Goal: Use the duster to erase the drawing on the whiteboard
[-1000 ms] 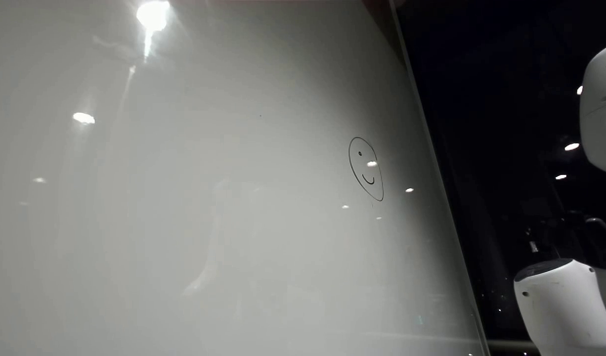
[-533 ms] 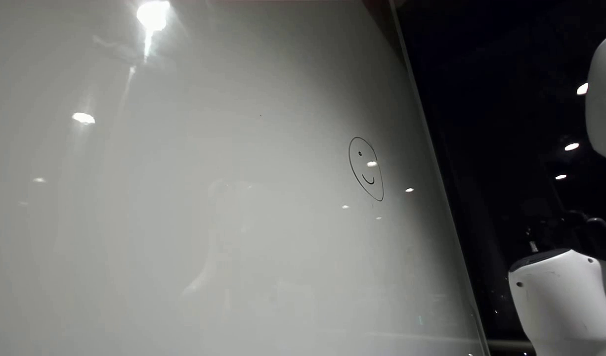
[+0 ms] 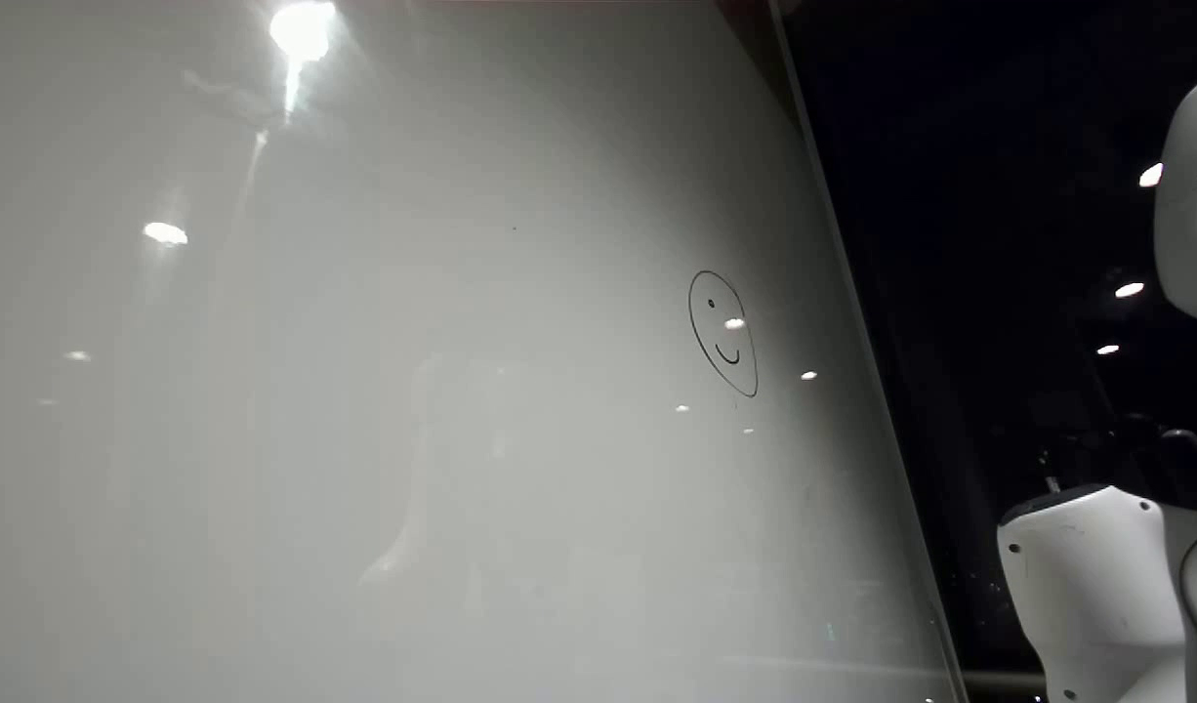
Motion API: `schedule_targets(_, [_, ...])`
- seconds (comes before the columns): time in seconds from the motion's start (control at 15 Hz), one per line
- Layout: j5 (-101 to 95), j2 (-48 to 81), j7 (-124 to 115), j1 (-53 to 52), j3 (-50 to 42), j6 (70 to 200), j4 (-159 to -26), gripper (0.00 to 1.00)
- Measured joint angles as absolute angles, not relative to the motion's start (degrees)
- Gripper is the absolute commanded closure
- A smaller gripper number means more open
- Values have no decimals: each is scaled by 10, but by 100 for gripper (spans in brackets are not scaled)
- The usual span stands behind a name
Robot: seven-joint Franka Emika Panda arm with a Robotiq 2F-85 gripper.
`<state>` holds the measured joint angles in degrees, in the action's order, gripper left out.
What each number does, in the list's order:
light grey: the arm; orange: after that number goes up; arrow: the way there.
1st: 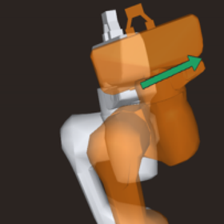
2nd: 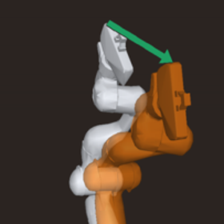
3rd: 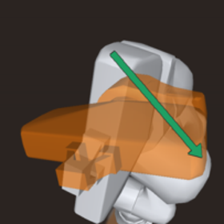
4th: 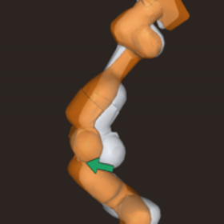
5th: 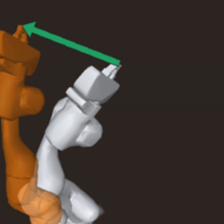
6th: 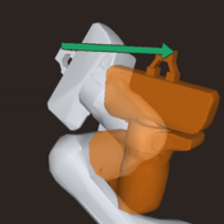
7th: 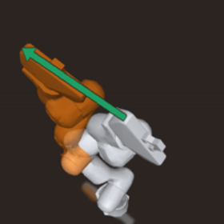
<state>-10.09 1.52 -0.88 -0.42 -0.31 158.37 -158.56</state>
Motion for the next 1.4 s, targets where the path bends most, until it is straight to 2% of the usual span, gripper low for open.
schedule_targets(1.2, [-83,19,16,-13,15,1544,-1587,0])
schedule_targets(1.27, [-83,19,16,-15,16,1544,-1587,3])
schedule_targets(1.33, [-83,19,16,-16,16,1544,-1587,10])
schedule_targets(1.4, [-83,19,16,-17,17,1544,-1587,27])
